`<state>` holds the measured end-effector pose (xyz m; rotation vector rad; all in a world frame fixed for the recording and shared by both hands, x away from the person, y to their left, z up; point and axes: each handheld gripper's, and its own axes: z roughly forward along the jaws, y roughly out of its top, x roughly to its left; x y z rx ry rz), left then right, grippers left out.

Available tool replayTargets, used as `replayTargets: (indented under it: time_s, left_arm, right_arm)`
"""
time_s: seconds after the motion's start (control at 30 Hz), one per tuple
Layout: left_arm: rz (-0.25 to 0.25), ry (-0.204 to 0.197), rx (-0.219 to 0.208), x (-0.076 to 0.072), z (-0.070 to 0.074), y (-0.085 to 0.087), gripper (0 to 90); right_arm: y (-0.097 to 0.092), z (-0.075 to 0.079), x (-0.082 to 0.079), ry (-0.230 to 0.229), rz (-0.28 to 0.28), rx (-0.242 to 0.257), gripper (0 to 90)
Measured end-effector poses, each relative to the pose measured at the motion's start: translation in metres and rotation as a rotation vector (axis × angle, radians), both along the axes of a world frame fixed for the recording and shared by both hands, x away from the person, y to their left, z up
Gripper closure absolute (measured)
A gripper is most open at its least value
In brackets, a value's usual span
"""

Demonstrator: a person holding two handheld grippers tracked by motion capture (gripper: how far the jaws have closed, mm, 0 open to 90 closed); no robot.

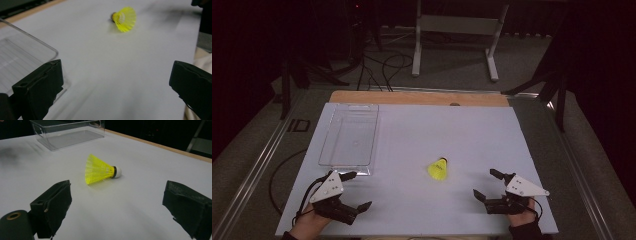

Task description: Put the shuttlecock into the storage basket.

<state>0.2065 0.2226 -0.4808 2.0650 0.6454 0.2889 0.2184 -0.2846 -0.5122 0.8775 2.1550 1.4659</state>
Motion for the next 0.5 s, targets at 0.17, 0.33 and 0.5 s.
replayTargets:
  time_s: [0.17,0.33,0.5]
  left_arm:
    - [-0.034,0.055,0.045,0.004,0.000,-0.004,0.0]
    - [-0.067,0.093,0.084,0.009,0.000,-0.007,0.0]
    - [-0.090,0.115,0.153,0.012,0.001,-0.013,0.0]
  right_arm:
    - [0.000,0.000,0.000,0.002,0.004,0.004,8.4]
    - [0.000,0.000,0.000,0.001,0.011,0.001,8.3]
    - [0.001,0.000,0.000,0.005,0.012,0.000,8.3]
